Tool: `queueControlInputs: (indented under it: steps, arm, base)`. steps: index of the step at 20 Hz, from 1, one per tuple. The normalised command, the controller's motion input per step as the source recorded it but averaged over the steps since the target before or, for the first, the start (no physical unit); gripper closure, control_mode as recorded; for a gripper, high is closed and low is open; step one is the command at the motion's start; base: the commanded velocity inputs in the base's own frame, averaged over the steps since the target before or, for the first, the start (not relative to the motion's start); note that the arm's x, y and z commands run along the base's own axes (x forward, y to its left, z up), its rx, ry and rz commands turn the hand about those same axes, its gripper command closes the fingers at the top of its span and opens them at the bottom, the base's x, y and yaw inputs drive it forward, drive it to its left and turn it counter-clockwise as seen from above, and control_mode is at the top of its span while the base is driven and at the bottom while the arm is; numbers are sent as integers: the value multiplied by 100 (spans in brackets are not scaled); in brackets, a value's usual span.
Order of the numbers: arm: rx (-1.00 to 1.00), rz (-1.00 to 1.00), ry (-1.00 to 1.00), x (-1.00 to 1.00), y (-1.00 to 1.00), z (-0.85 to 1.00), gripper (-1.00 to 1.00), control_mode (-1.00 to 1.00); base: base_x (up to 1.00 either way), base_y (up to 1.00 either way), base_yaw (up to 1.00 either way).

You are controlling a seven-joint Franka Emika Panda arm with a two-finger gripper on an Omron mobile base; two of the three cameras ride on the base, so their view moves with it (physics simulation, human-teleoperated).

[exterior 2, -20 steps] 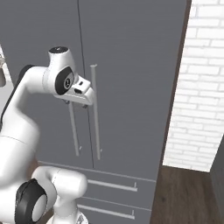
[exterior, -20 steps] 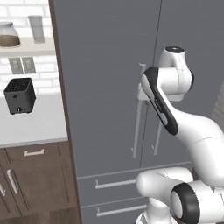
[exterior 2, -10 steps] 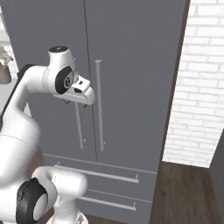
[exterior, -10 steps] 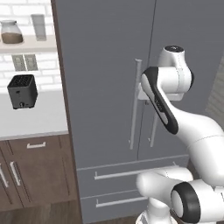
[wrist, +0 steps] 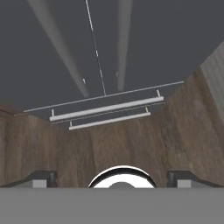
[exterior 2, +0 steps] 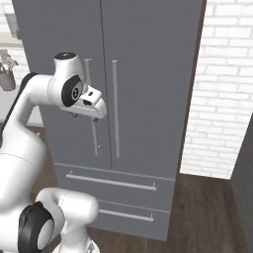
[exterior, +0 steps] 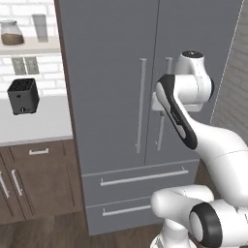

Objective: Take the strawberry from the fridge and place it on top of the pancake, located on the dining counter.

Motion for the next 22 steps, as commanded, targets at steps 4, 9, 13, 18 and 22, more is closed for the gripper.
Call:
queueControlInputs:
  steps: [4,9,13,18,22]
  arm:
    - [0,0,0,0,0,0,-100,100]
    - [0,0,0,0,0,0,-100,100]
    - [0,0,0,0,0,0,-100,100]
    - [0,0,0,0,0,0,-100,100]
    - [0,0,1,0,0,0,-100,-100]
  base:
    - [-14,0,-18]
    - [0,1,-10]
    - [-8,0,-1]
    - [-4,0,2]
    - [0,0,0]
